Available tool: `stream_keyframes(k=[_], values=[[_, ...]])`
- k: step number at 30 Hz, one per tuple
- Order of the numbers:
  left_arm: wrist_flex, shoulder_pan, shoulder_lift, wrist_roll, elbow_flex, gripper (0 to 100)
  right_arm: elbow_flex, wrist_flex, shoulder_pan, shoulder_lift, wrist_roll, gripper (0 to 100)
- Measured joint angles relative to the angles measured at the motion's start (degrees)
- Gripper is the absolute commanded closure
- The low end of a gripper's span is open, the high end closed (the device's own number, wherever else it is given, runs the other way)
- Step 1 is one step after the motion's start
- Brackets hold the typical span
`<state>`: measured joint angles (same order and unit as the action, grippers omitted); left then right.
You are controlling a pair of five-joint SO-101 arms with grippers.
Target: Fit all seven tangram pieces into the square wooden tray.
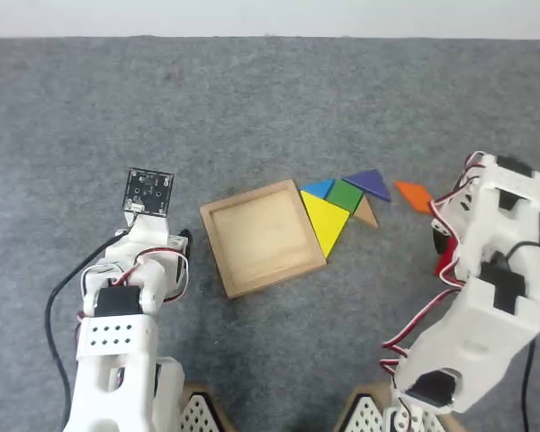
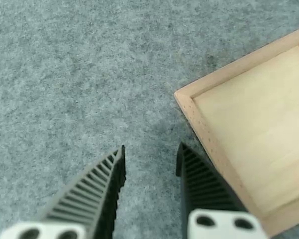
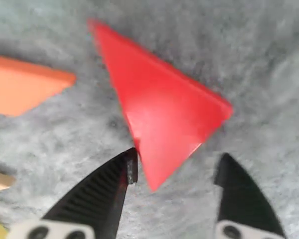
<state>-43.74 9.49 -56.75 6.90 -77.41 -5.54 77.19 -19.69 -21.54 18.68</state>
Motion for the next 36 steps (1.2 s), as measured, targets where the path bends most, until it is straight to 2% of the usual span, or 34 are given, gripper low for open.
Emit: stream_keyframes(k=[6,28,36], values=[[0.0,0.0,0.0,0.0,0.0,83,1.1,-2.4,-3.2,0.0,-7.9,67.3],[0.0,0.0,0.0,0.0,0.0,83,8.5,-5.0,-2.5,-8.5,-19.7,67.5],[0.0,0.0,0.0,0.0,0.0,83,9.2,-4.9,-2.7,-9.3,-19.9,84.0]])
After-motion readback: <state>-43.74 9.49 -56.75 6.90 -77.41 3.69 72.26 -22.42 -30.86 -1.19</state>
